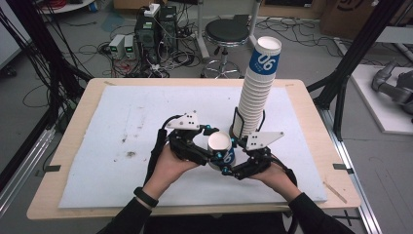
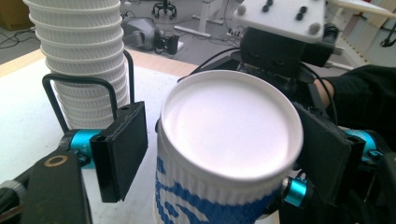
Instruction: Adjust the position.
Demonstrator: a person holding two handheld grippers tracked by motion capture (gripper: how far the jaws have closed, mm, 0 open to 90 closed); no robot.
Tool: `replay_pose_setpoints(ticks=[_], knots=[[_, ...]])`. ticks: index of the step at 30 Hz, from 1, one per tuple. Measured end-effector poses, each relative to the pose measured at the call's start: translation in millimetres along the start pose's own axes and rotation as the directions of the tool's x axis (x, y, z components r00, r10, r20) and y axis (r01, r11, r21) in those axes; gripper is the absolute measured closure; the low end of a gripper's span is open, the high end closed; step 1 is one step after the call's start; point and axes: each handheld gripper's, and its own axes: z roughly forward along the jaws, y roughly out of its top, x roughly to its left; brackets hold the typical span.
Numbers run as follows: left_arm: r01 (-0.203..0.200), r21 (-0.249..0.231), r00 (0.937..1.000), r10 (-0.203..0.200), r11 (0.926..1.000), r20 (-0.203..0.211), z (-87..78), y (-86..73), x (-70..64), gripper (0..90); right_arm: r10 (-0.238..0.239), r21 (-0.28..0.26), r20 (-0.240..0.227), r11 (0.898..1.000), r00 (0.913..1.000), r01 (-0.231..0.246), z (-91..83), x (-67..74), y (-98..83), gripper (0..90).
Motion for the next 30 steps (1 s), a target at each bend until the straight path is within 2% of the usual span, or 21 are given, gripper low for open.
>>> replay_pose_setpoints(ticks=[2,5,10,15,20,22,29,30], knots=[[-0.010,0.004,0.9999,0.009,0.9999,0.009,-0.3,-0.2,-0.4,28.1,-0.004,0.011,0.002,1.000,1.0000,0.004,0.2,0.3,0.9,21.8],[-0.012,-0.016,0.9998,0.012,0.9998,0.015,-1.7,-0.6,0.7,28.6,-0.010,0.009,0.007,1.000,0.9999,0.010,0.2,0.5,1.1,19.5],[0.029,-0.091,0.9987,-0.025,0.9954,0.044,-9.4,-3.7,7.1,29.4,0.016,-0.053,-0.004,0.998,0.9999,-0.016,-6.3,-2.0,1.9,18.5],[0.042,-0.142,0.9971,-0.033,0.9890,0.068,-12.7,-4.3,8.6,29.7,0.039,-0.112,-0.028,0.993,0.9988,-0.042,-13.3,-4.3,1.5,18.5],[0.037,-0.145,0.9972,-0.027,0.9887,0.070,-13.0,-4.2,8.8,29.8,0.037,-0.131,-0.039,0.990,0.9985,-0.042,-16.9,-6.1,0.9,17.0],[0.020,-0.150,0.9990,-0.014,0.9884,0.043,-17.4,-4.4,9.7,29.8,0.039,-0.128,-0.021,0.991,0.9990,-0.041,-17.5,-6.4,0.3,13.8],[0.061,-0.241,0.9972,-0.049,0.9686,0.056,-28.5,-5.1,14.5,29.9,0.066,-0.146,-0.020,0.987,0.9976,-0.069,-19.0,-10.6,-2.4,13.7],[0.061,-0.241,0.9972,-0.049,0.9686,0.056,-28.5,-5.1,14.5,29.8,0.070,-0.151,-0.024,0.986,0.9972,-0.073,-18.5,-10.7,-2.3,13.7]])
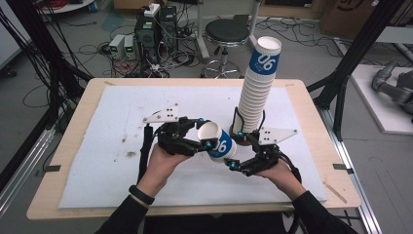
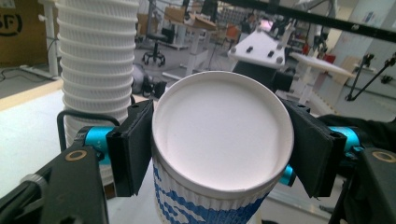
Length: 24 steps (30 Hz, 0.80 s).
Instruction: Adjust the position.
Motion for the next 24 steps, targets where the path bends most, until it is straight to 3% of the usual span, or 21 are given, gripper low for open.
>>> replay_pose_setpoints(ticks=[5,12,19,24], knots=[[0.008,-0.047,0.9999,-0.007,0.9989,0.012,-1.1,-0.4,-1.1,29.9,0.024,-0.038,-0.015,0.999,0.9996,-0.025,1.1,-0.6,-0.3,13.6],[0.028,-0.065,0.9989,-0.026,0.9975,0.040,4.4,-4.7,-1.8,29.9,0.027,-0.053,-0.029,0.998,0.9992,-0.028,6.3,2.3,-0.7,13.7],[0.025,-0.053,0.9987,-0.023,0.9983,0.047,7.9,-7.3,-1.7,29.8,0.005,-0.043,-0.031,0.999,0.9995,-0.006,5.8,2.4,-0.5,16.0],[0.011,-0.013,0.9989,-0.011,0.9999,0.045,8.0,-5.6,-2.2,29.6,-0.011,-0.023,-0.039,1.000,0.9992,0.010,4.8,1.5,-0.7,17.8]])
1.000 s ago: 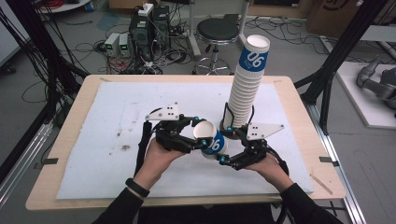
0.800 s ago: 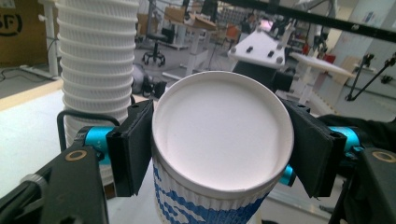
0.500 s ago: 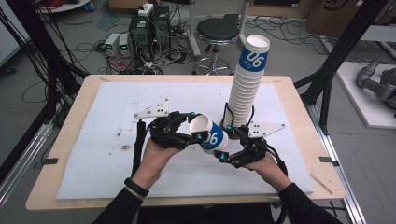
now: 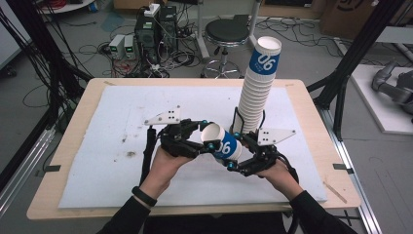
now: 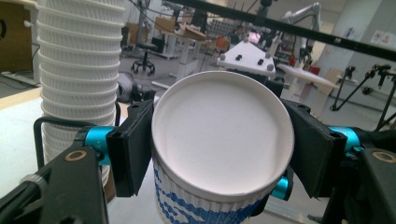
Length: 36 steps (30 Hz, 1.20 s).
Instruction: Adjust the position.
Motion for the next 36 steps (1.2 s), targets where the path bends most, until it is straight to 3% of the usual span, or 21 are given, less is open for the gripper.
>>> replay_pose_setpoints(ticks=[3,6,7,8,11,13,14,17,20,23,25,31,33,34,35,36], knots=[[0.003,0.014,1.0000,-0.003,0.9999,0.001,0.0,0.8,-0.1,29.4,-0.010,0.016,-0.002,1.000,1.0000,0.010,-0.8,-0.1,0.5,18.3],[-0.012,0.077,0.9998,0.013,0.9969,-0.014,-0.9,3.9,-0.3,28.6,-0.025,0.035,0.002,0.999,0.9997,0.024,-1.8,-0.2,1.9,18.4],[-0.012,0.077,0.9998,0.013,0.9969,-0.014,-0.9,3.9,-0.3,28.1,-0.024,0.040,0.005,0.999,0.9997,0.023,-2.1,-0.3,2.1,18.4],[-0.029,0.118,0.9990,0.033,0.9926,-0.029,-1.3,6.1,-1.3,27.5,-0.023,0.044,0.007,0.999,0.9997,0.022,-2.5,-0.8,1.9,18.4],[-0.037,0.141,0.9984,0.042,0.9894,-0.037,-1.9,7.4,-2.3,26.6,-0.021,0.050,0.013,0.999,0.9997,0.020,-3.2,-2.0,1.7,18.5],[-0.044,0.188,0.9978,0.052,0.9811,-0.040,-1.8,8.7,-2.4,26.6,-0.020,0.049,0.009,0.999,0.9998,0.019,-3.5,-1.7,1.8,18.8],[-0.044,0.188,0.9978,0.052,0.9811,-0.040,-1.8,8.7,-2.4,26.5,-0.017,0.057,0.008,0.998,0.9998,0.017,-3.7,-1.6,2.0,18.8],[-0.059,0.248,0.9964,0.072,0.9669,-0.044,-3.2,11.4,-3.5,25.4,-0.047,0.109,0.012,0.993,0.9988,0.046,-4.4,-1.4,2.8,18.8],[-0.069,0.287,0.9961,0.082,0.9556,-0.033,-1.9,11.4,-4.1,27.5,-0.051,0.117,0.012,0.992,0.9986,0.050,-6.2,-2.0,3.8,18.8],[-0.076,0.292,0.9960,0.086,0.9533,-0.024,-1.2,10.9,-3.9,29.2,-0.072,0.140,0.013,0.988,0.9973,0.069,-6.8,-1.2,5.9,18.7],[-0.075,0.273,0.9964,0.083,0.9591,-0.017,-2.1,10.4,-2.8,29.7,-0.076,0.136,0.015,0.988,0.9970,0.074,-8.1,-1.0,7.0,17.5],[-0.045,0.133,0.9990,0.045,0.9901,0.003,-10.0,5.1,4.0,30.1,-0.035,0.047,0.016,0.998,0.9993,0.034,-16.3,-3.2,10.8,14.7],[-0.041,0.109,0.9991,0.042,0.9932,-0.002,-11.1,4.5,4.3,30.2,-0.013,0.012,0.022,1.000,0.9997,0.013,-19.8,-5.0,11.8,14.7],[-0.031,0.071,0.9995,0.031,0.9970,-0.006,-12.8,3.6,5.4,30.2,0.002,-0.005,0.023,1.000,0.9997,-0.002,-20.7,-5.7,12.1,14.7],[-0.031,0.071,0.9995,0.031,0.9970,-0.006,-12.8,3.6,5.4,30.2,0.016,-0.018,0.022,1.000,0.9996,-0.016,-21.5,-6.2,12.1,14.7],[-0.028,0.036,0.9996,0.028,0.9990,-0.007,-14.0,2.5,5.8,30.2,0.027,-0.030,0.022,0.999,0.9994,-0.027,-21.9,-6.6,12.1,14.7]])
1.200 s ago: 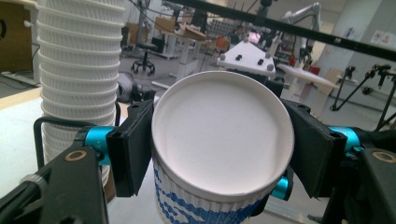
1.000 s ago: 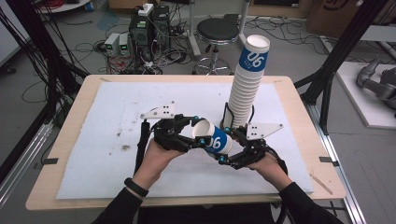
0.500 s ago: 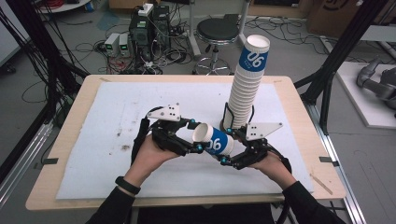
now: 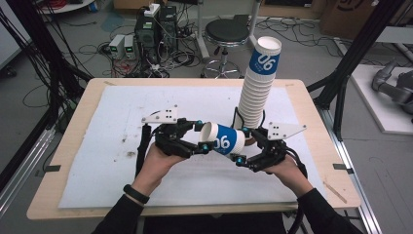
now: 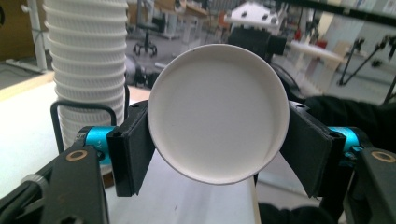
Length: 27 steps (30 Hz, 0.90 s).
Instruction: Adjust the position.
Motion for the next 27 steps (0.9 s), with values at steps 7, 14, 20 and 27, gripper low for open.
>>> replay_pose_setpoints(ticks=[7,14,20,27], knots=[[0.021,-0.053,0.9993,-0.019,0.9984,0.032,2.2,-5.2,1.6,30.2,0.028,-0.052,-0.011,0.998,0.9996,-0.028,2.3,1.4,1.0,14.0],[0.040,-0.071,0.9972,-0.036,0.9967,0.066,4.1,-11.7,6.0,30.0,0.024,-0.050,-0.020,0.998,0.9995,-0.025,2.6,2.1,1.6,14.3],[0.040,-0.033,0.9975,-0.038,0.9987,0.059,4.4,-11.0,5.4,29.3,0.008,-0.039,-0.022,0.999,0.9997,-0.009,-0.5,1.9,3.1,16.7],[0.021,0.075,0.9995,-0.022,0.9970,0.023,5.2,-6.0,3.1,24.2,-0.013,0.007,-0.019,1.000,0.9997,0.014,-1.8,0.5,4.0,17.6]])
